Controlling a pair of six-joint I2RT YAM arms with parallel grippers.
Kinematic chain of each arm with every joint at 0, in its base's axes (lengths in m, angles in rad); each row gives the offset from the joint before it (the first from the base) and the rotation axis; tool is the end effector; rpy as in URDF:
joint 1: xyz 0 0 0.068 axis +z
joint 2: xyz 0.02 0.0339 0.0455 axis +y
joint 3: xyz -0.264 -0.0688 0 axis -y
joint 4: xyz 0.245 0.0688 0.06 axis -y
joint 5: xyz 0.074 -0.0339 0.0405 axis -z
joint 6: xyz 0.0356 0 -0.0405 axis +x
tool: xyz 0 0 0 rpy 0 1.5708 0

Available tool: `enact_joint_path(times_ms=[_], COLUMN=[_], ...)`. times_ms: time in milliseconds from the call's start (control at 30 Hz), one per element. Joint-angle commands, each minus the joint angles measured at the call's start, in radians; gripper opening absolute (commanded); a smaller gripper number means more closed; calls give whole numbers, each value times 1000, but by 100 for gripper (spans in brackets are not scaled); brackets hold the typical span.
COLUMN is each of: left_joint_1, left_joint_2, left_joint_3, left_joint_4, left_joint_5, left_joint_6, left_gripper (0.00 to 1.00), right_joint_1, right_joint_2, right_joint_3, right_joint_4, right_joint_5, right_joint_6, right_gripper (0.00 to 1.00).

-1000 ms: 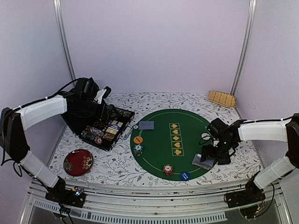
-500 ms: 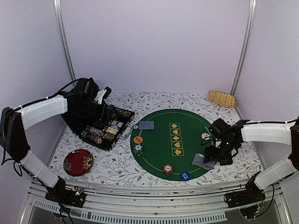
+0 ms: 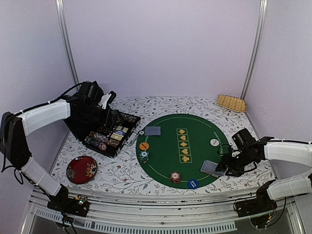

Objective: Distribute texas hold em gaming equipment
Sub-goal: Move the poker card to the face-down deck piles, then pick up the poker card from the face-down deck piles.

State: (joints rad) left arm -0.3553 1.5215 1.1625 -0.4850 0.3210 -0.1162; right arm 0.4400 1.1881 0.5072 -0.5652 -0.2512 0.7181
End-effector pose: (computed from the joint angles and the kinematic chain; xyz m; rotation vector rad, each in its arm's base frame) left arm 0.3046 -0.1250 0.2667 0.4404 2.4062 -0.6012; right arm 0.1629 0.0864 0.1480 0.3487 2.9319 0.5766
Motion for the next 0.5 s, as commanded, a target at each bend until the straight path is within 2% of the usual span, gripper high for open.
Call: enact_joint_path(times_ms=[0, 233, 400, 467], left_joint_1=[-4, -4, -3, -4], left_joint_2=[0, -1, -3, -3], left_joint_3=[17, 17, 17, 17], left_joint_4=[-5, -4, -4, -4], left_joint_5=[3, 1, 1, 1], left_joint_6=[10, 11, 13, 13], left_gripper=[98, 98, 98, 98], right_joint_1=[-31, -53, -59, -63], right_joint_2=[-14, -28, -37, -43], right_joint_3=[-56, -69, -69, -66], right_joint_4=[75, 67, 49, 39], right_joint_5=[-71, -76, -68, -65], right_joint_6=[10, 16, 20, 20], right_gripper=[56, 37, 20, 10])
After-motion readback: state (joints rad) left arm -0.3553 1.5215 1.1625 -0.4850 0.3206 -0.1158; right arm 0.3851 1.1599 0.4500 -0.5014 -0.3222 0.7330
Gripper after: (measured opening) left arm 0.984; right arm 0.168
